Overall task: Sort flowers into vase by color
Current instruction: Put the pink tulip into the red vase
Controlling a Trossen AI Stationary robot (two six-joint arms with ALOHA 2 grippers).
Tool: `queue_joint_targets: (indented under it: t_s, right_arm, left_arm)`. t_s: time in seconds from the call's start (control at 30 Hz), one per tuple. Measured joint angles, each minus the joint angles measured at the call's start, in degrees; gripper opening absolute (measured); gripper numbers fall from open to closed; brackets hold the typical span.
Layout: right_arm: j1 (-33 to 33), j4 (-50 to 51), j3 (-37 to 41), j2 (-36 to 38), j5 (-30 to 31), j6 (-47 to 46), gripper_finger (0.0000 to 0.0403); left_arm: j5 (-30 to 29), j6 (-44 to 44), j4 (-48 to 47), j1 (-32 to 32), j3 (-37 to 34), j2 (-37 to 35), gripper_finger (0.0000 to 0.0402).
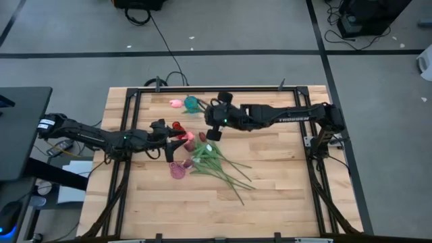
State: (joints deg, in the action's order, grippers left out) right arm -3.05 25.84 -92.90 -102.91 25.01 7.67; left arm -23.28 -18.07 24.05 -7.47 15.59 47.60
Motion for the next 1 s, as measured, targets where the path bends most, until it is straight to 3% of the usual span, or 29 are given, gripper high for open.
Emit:
queue_joint_targets:
  t_s: [0.17, 0.33, 0.53, 0.73, 1.0]
  right_arm:
    - [-1.8, -9.7, 0.0, -0.1, -10.3, 1.3, 0.0005]
    - [-3.5, -28.7, 5.5, -0.1, -23.7, 1.3, 0.0005]
    - [-4.4, -52.2, 11.6, -2.6, -31.8, -1.1, 0.0005]
    - [-5.3, -65.6, 11.6, -9.7, -34.6, -2.7, 0.0005]
    - [-8.4, -75.7, 11.5, -15.2, -35.6, -4.6, 0.0005]
  left_arm:
    - [0.4, 1.3, -11.5, 0.0, 2.0, -6.8, 0.0203]
    - [-2.1, 0.3, -33.2, 0.0, 8.5, -15.2, 0.0203]
    - [-1.6, -2.5, -44.3, 0.0, 9.9, -19.5, 0.0203]
    - [-1.5, -4.5, -48.6, -0.1, 9.9, -22.5, 0.0203]
    - [-1.5, -3.8, -47.7, -0.1, 9.9, -24.1, 0.0203]
